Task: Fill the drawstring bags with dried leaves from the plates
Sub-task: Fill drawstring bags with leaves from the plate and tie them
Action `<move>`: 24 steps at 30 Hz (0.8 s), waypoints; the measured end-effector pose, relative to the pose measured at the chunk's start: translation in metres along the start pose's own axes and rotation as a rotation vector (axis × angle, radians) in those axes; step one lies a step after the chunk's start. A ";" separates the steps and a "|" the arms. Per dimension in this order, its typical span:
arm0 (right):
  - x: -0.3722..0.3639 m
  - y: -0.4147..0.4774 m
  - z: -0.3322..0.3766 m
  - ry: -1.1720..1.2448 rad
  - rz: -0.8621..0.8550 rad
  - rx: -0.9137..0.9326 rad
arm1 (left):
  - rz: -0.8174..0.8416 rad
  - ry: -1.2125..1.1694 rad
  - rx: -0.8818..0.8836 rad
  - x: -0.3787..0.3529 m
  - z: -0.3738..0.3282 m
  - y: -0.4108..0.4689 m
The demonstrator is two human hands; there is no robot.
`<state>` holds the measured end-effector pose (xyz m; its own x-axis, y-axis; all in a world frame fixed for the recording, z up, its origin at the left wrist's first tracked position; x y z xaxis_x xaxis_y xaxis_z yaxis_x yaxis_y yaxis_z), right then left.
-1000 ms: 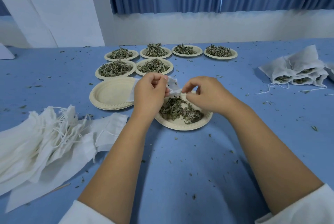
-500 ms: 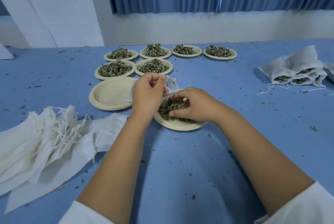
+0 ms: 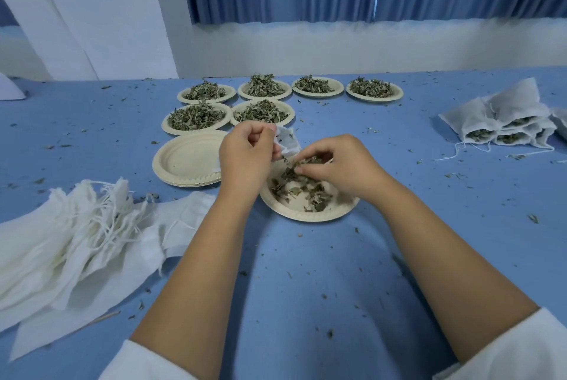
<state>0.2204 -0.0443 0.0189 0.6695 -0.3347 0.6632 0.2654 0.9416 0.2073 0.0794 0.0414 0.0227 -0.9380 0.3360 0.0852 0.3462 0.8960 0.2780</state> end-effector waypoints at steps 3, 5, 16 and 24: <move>0.013 -0.002 0.005 0.238 -0.090 0.015 | -0.013 0.018 -0.013 0.002 -0.002 0.000; 0.018 -0.004 0.008 0.356 -0.156 0.030 | -0.012 0.027 -0.026 0.002 -0.004 -0.002; -0.005 -0.002 0.011 0.908 -0.344 0.017 | 0.071 -0.024 -0.062 -0.012 -0.010 -0.010; -0.005 -0.009 0.018 0.327 -0.440 0.200 | 0.180 -0.392 0.208 -0.013 0.000 -0.005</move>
<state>0.2020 -0.0501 0.0267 0.7136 -0.6603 0.2342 0.4523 0.6895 0.5657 0.0897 0.0322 0.0200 -0.7993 0.5398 -0.2642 0.5366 0.8390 0.0908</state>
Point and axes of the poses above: each hand's wrist, its own y-axis towards the middle knuckle, its own x-axis out of the back of the hand, z = x × y, the point moved 4 cm from there along y, towards the middle knuckle, and after that the axes turned 5 degrees about z, right-handed, at the moved point
